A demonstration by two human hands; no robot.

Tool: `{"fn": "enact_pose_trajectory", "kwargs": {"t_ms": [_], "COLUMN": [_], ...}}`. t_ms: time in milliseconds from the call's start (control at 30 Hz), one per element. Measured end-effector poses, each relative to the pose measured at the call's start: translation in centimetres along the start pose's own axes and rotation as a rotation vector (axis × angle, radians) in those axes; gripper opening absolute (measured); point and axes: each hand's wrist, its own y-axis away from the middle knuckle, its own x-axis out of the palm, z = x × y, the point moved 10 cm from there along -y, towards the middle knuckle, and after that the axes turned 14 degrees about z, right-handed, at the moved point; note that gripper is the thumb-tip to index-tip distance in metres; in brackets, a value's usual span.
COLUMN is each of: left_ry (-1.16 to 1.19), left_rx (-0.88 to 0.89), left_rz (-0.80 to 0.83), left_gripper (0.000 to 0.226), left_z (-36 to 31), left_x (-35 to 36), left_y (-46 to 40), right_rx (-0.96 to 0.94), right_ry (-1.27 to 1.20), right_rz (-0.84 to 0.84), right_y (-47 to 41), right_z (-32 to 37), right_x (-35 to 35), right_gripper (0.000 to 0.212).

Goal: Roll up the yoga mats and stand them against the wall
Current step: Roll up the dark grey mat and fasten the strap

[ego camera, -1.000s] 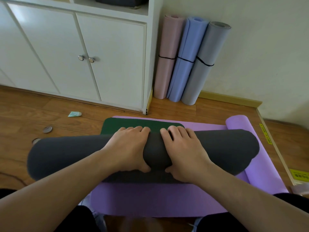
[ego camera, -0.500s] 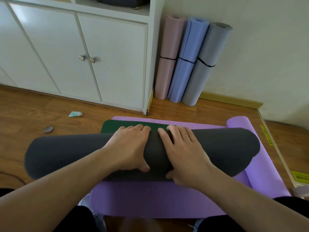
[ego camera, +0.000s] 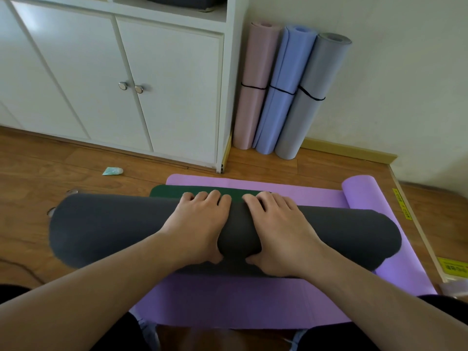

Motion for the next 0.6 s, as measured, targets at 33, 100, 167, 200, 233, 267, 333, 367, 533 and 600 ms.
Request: {"fn": "enact_pose_trajectory", "kwargs": {"t_ms": [33, 100, 167, 200, 233, 267, 333, 367, 533, 600], "left_ry": [0.025, 0.063, 0.095, 0.11, 0.122, 0.128, 0.122, 0.108, -0.022, 0.023], "left_rx": [0.018, 0.041, 0.043, 0.036, 0.027, 0.018, 0.012, 0.012, 0.002, 0.014], "left_rz": [0.001, 0.012, 0.038, 0.053, 0.063, 0.069, 0.072, 0.065, 0.008, 0.024], "left_gripper": [0.099, 0.097, 0.096, 0.097, 0.097, 0.097, 0.098, 0.1, 0.113, 0.102], "left_z": [0.1, 0.2, 0.4, 0.5, 0.7, 0.8, 0.7, 0.4, -1.1, -1.0], "left_x": [-0.1, -0.2, -0.4, -0.5, -0.6, -0.7, -0.4, -0.2, 0.4, 0.5], "left_y": [0.0, 0.1, 0.2, 0.3, 0.2, 0.2, 0.2, 0.3, 0.3, 0.0], "right_rx": [-0.004, -0.015, -0.017, -0.019, -0.025, -0.032, -0.045, -0.053, -0.063, -0.064], "right_ry": [-0.027, -0.03, -0.006, -0.005, -0.006, -0.005, -0.004, -0.006, -0.062, -0.075], "right_rz": [0.018, 0.048, 0.05, 0.038, 0.018, -0.004, -0.023, -0.025, -0.015, 0.012], "right_y": [0.1, 0.2, 0.2, 0.2, 0.1, 0.0, -0.1, -0.1, -0.1, -0.1], "right_z": [0.0, 0.2, 0.4, 0.5, 0.5, 0.5, 0.5, 0.5, 0.0, 0.1], "right_x": [0.0, -0.1, -0.2, -0.2, -0.3, -0.4, -0.5, -0.5, -0.3, 0.0], "right_gripper": [0.128, 0.139, 0.139, 0.134, 0.127, 0.119, 0.109, 0.107, 0.103, 0.105]}}
